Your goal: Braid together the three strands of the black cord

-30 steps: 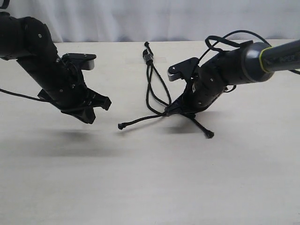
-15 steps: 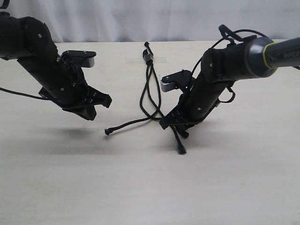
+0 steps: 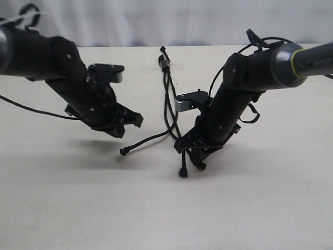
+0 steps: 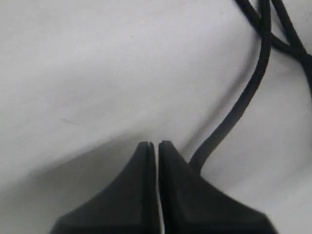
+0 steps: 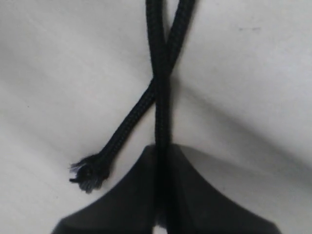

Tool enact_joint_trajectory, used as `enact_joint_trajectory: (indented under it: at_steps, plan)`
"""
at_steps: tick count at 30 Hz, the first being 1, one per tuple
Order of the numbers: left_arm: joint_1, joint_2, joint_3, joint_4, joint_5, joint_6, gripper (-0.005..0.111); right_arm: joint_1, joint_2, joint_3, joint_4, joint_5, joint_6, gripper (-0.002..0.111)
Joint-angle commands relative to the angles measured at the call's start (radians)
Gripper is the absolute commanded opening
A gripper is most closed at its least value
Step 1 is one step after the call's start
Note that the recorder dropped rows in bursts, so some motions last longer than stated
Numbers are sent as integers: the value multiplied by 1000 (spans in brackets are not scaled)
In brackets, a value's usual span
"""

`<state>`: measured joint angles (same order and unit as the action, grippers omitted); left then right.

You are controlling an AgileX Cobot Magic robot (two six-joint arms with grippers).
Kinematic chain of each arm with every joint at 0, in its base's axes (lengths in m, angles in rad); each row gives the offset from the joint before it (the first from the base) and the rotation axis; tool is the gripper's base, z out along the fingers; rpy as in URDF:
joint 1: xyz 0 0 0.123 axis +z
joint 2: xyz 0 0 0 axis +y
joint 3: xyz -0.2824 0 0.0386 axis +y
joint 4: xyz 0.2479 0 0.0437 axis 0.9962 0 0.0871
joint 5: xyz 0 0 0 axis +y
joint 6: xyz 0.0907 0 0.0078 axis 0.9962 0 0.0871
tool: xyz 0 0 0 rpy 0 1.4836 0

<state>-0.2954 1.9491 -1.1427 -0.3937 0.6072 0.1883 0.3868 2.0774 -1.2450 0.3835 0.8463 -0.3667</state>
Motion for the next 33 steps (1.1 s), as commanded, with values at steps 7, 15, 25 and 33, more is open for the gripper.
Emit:
enact_joint_trajectory:
  at_steps: [7, 15, 25, 33]
  plan:
    - [-103, 147, 3, -92, -42, -87, 2, -1, 25, 16, 31, 15, -11, 4]
    - [-132, 147, 3, -170, 10, -87, 2, -3, 25, 16, 31, -41, 88, 4]
    - [-144, 125, 3, -193, 10, -87, 2, -5, -14, 14, 42, -70, 147, 27]
    - [-23, -33, 3, 28, 109, -128, 2, -149, -200, 14, 45, -12, 169, 39]
